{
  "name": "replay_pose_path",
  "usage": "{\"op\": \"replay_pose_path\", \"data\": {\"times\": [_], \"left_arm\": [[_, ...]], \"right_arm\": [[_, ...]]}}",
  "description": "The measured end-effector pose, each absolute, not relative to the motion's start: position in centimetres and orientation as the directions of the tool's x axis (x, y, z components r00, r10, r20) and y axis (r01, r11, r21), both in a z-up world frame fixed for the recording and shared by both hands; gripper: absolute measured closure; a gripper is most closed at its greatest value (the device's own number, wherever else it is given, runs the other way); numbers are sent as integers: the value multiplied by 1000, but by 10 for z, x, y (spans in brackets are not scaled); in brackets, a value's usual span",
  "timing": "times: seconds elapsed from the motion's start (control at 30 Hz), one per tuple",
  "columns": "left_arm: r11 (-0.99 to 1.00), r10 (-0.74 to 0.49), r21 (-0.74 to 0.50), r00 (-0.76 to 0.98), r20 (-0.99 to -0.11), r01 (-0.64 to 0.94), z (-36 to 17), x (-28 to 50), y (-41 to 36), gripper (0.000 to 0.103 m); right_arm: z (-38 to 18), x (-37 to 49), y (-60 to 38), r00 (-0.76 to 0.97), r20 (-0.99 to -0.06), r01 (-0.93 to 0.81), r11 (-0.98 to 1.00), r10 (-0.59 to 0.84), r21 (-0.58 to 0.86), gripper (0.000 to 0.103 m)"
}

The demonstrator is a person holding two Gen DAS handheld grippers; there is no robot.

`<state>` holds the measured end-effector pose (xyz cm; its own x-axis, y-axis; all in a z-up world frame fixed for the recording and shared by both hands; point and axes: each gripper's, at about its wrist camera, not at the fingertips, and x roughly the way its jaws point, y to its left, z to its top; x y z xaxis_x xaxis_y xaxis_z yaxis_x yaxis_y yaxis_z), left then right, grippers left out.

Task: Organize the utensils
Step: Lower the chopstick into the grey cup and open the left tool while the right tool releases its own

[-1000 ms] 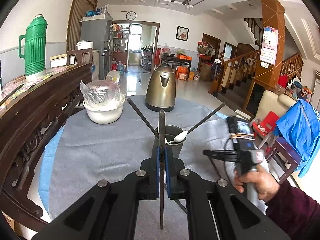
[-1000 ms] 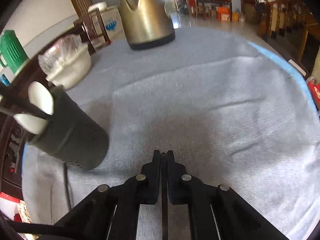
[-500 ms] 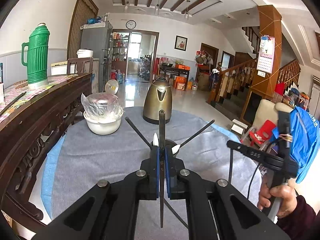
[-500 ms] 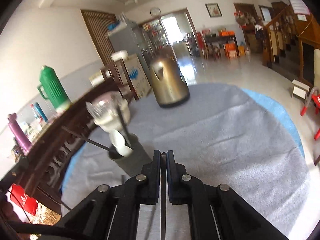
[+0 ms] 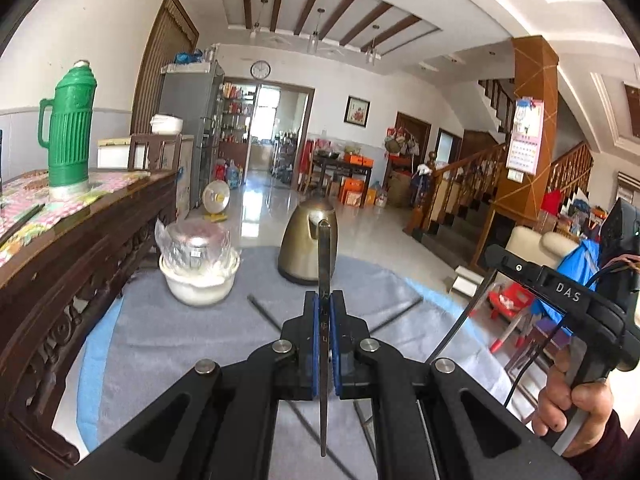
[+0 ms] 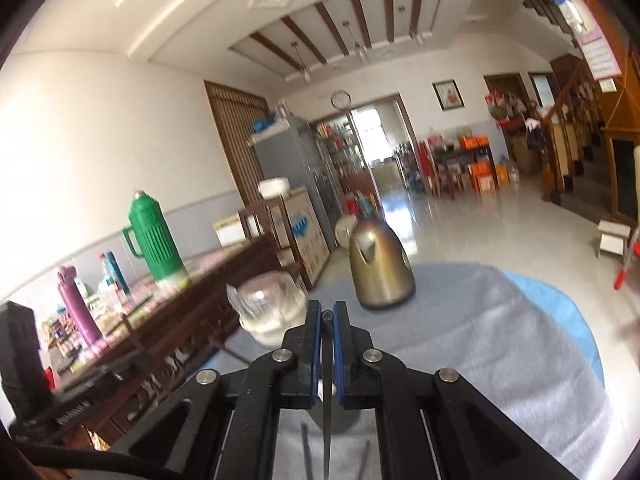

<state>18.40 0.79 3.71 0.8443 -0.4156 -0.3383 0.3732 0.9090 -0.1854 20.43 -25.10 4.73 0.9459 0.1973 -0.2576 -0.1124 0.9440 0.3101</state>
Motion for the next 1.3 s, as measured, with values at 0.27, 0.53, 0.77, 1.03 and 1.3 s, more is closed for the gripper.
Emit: {"op": "replay_pose_path", "data": {"times": [0.27,0.53,0.77,1.03,1.3], "left_arm": [[912,-403,-179,888,-221,370,66,213,-7,97],[940,-317,-185,936,-154,288,59,248,-20,97],[950,-287,-202,922,-258,239,10,276,-30,97],[942,-324,-197,882,-343,270,-12,269,-30,97],[934,-350,-195,871,-344,299,-4,252,-15,88]], "right_arm": [[92,229,-234,973,-146,-125,944,177,306,97],[91,265,-218,993,-98,-32,954,64,298,97],[59,295,-207,986,-162,7,965,37,263,97],[56,295,-217,980,-194,6,965,47,261,96],[57,291,-215,988,-155,65,968,-28,242,97]]}}
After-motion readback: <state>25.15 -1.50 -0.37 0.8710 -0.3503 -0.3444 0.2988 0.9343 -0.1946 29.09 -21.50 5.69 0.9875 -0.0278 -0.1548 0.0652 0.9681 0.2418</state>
